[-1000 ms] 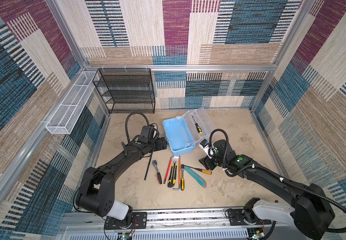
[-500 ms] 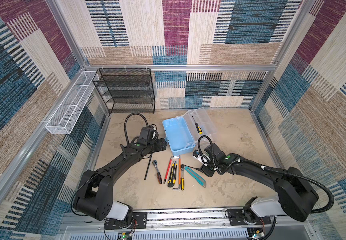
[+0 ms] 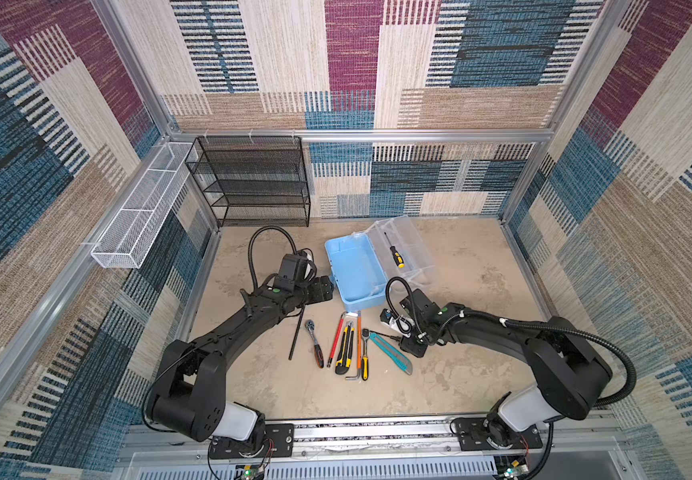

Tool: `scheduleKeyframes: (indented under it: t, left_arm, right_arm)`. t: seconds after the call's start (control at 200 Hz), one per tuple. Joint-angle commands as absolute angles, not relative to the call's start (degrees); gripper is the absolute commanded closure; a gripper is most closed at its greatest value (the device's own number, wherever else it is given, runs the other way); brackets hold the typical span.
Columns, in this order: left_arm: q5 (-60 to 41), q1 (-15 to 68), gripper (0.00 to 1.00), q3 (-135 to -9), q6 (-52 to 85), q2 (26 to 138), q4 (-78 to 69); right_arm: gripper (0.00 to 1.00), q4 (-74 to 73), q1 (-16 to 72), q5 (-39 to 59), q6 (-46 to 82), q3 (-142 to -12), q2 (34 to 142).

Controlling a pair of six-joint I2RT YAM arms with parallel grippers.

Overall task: Pack the tool kit
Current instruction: 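Reach the right gripper down and grasp the wood-handled black screwdriver, then lift the wood-handled screwdriver and carry it over the clear tray with the right gripper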

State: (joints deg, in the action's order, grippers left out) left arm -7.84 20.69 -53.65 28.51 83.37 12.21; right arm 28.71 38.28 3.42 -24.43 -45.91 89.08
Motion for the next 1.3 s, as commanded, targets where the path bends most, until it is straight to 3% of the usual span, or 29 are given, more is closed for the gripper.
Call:
scheduleKeyframes:
  t: [0.0,0.23,0.446,0.972,1.297]
  left_arm:
    - [-7.6,20.6,0.17,-53.7,28.1,83.5,10.9]
    - [-7.6,20.6,0.17,-53.8,28.1,83.4,10.8]
    - [-8.3,20.6,0.18,-54.3,28.4,84.0,10.8]
    - [-8.6,20.6,0.17,-54.5,28.9,83.7,10.9]
    - [-8.9,20.6,0.17,-54.0,29.1,83.5,10.5]
  right_arm:
    - [0.57,30.3,38.8,0.0,-24.8,-46.7,91.5]
    - [0.83,30.1,38.9,-0.4,-24.7,-46.3,90.7]
    - [0.95,28.7,38.9,0.0,-23.8,-45.7,88.3]
    - [1.0,20.2,36.9,4.9,-19.5,-43.4,78.2]
    - [1.0,14.4,29.4,15.5,-14.3,-44.6,70.5]
